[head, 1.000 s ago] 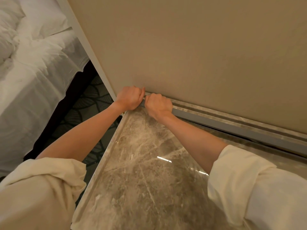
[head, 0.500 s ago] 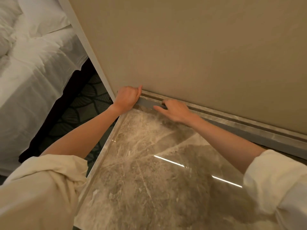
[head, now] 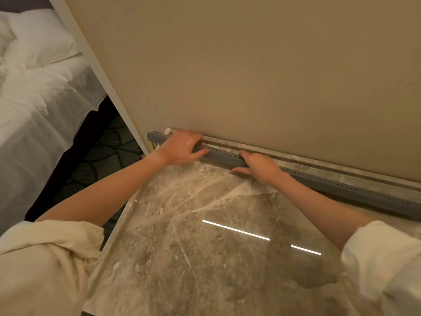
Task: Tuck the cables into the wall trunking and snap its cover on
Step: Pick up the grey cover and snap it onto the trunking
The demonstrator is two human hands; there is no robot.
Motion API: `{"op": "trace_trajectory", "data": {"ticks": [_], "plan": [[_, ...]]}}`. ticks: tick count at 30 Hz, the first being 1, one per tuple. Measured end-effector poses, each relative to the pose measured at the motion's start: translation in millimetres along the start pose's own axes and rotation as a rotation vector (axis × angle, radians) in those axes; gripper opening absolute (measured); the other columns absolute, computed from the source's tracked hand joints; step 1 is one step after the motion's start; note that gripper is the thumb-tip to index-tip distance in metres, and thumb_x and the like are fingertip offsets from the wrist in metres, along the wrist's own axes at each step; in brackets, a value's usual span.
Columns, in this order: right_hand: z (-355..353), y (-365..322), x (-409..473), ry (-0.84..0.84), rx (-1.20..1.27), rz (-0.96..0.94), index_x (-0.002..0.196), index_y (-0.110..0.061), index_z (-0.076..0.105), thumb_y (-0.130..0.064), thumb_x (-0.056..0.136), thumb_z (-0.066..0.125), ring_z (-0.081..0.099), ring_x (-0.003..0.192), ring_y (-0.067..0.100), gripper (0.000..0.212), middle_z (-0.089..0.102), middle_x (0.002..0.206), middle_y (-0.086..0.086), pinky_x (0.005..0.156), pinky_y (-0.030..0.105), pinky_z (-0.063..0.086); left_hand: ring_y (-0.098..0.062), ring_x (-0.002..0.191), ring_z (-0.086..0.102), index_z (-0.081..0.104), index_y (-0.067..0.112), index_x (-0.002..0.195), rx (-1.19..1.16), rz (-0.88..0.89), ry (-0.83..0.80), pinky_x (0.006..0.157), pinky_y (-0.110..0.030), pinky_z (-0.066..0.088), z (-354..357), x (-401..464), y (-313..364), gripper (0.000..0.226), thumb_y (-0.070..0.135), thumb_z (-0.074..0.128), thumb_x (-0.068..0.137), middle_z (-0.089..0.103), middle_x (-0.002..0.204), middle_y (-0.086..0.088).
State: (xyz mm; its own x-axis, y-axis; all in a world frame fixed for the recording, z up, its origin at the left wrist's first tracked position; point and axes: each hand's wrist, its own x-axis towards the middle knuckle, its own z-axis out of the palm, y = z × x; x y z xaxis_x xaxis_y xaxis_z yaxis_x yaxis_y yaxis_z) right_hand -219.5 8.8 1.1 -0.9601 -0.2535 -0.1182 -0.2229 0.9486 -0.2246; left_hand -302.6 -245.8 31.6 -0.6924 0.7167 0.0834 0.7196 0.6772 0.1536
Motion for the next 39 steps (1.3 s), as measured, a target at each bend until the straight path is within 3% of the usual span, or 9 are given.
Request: {"op": "trace_trajectory", "data": {"ticks": [5, 9, 13, 21, 24, 28, 31, 34, 39], "plan": [[1, -3, 0, 0.079, -0.104, 0.037, 0.102, -0.011, 0.049, -0.056, 0.085, 0.054, 0.065, 0.08, 0.034, 0.049, 0.068, 0.09, 0.014, 0.059, 0.034, 0.039, -0.027, 0.098, 0.06, 0.056, 0.011, 0.111, -0.017, 0.042, -0.144, 0.082, -0.039, 0.05, 8, 15, 37, 0.039, 0.035, 0.063, 0.082, 0.066, 0.107, -0.008], [2, -4, -2, 0.071, -0.103, 0.049, 0.104, -0.01, 0.049, -0.055, 0.084, 0.057, 0.065, 0.083, 0.035, 0.05, 0.068, 0.093, 0.015, 0.06, 0.036, 0.04, -0.028, 0.098, 0.06, 0.06, 0.01, 0.105, -0.098, -0.021, -0.231, 0.079, -0.04, 0.05, 15, 32, 58, 0.033, 0.028, 0.068, 0.079, 0.067, 0.106, -0.009], [-7, 5, -9, 0.001, 0.017, 0.003, 0.099, -0.012, 0.048, -0.058, 0.078, 0.062, 0.063, 0.083, 0.032, 0.053, 0.067, 0.096, 0.011, 0.063, 0.037, 0.046, -0.03, 0.095, 0.061, 0.061, 0.01, 0.1, -0.099, -0.054, -0.192, 0.074, -0.038, 0.046, 18, 33, 62, 0.031, 0.025, 0.071, 0.076, 0.068, 0.103, -0.01], [-7, 90, -91, 0.158, -0.174, 0.073, 0.095, -0.015, 0.048, -0.064, 0.082, 0.05, 0.062, 0.076, 0.026, 0.051, 0.066, 0.091, 0.008, 0.059, 0.029, 0.037, -0.033, 0.092, 0.06, 0.057, 0.009, 0.095, -0.08, -0.166, -0.131, 0.072, -0.041, 0.048, 12, 22, 53, 0.024, 0.021, 0.068, 0.077, 0.065, 0.101, -0.013], [-11, 118, -121, 0.152, -0.162, 0.124, 0.106, -0.011, 0.052, -0.059, 0.084, 0.052, 0.062, 0.088, 0.027, 0.052, 0.064, 0.102, 0.009, 0.071, 0.034, 0.048, -0.034, 0.096, 0.059, 0.055, 0.007, 0.098, -0.06, -0.193, -0.126, 0.076, -0.043, 0.048, 13, 20, 53, 0.026, 0.019, 0.068, 0.079, 0.064, 0.105, -0.015], [-20, 130, -133, 0.03, -0.064, 0.148, 0.114, -0.006, 0.052, -0.043, 0.089, 0.055, 0.057, 0.103, 0.029, 0.045, 0.058, 0.113, 0.012, 0.086, 0.038, 0.048, -0.035, 0.097, 0.059, 0.055, 0.007, 0.104, 0.01, -0.198, -0.125, 0.079, -0.043, 0.048, 18, 21, 64, 0.029, 0.019, 0.067, 0.081, 0.065, 0.107, -0.017], [-29, 131, -138, 0.017, -0.015, 0.19, 0.113, -0.008, 0.055, -0.037, 0.089, 0.058, 0.057, 0.105, 0.028, 0.038, 0.06, 0.115, 0.011, 0.086, 0.039, 0.049, -0.034, 0.098, 0.059, 0.055, 0.007, 0.106, 0.054, -0.197, -0.14, 0.083, -0.043, 0.048, 23, 27, 82, 0.03, 0.02, 0.065, 0.081, 0.065, 0.108, -0.016], [-35, 131, -144, 0.06, 0.017, 0.194, 0.112, -0.01, 0.057, -0.036, 0.088, 0.06, 0.058, 0.105, 0.028, 0.035, 0.062, 0.115, 0.009, 0.084, 0.038, 0.05, -0.032, 0.098, 0.058, 0.056, 0.008, 0.108, -0.011, -0.066, -0.128, 0.084, -0.042, 0.048, 28, 39, 114, 0.035, 0.027, 0.065, 0.081, 0.065, 0.108, -0.015], [-41, 133, -149, 0.104, 0.044, 0.159, 0.1, -0.013, 0.058, -0.037, 0.087, 0.062, 0.06, 0.092, 0.027, 0.028, 0.064, 0.103, 0.007, 0.067, 0.03, 0.04, -0.029, 0.102, 0.057, 0.056, 0.008, 0.108, -0.11, 0.06, -0.12, 0.085, -0.043, 0.049, 39, 67, 179, 0.026, 0.023, 0.06, 0.087, 0.064, 0.108, -0.012]]}}
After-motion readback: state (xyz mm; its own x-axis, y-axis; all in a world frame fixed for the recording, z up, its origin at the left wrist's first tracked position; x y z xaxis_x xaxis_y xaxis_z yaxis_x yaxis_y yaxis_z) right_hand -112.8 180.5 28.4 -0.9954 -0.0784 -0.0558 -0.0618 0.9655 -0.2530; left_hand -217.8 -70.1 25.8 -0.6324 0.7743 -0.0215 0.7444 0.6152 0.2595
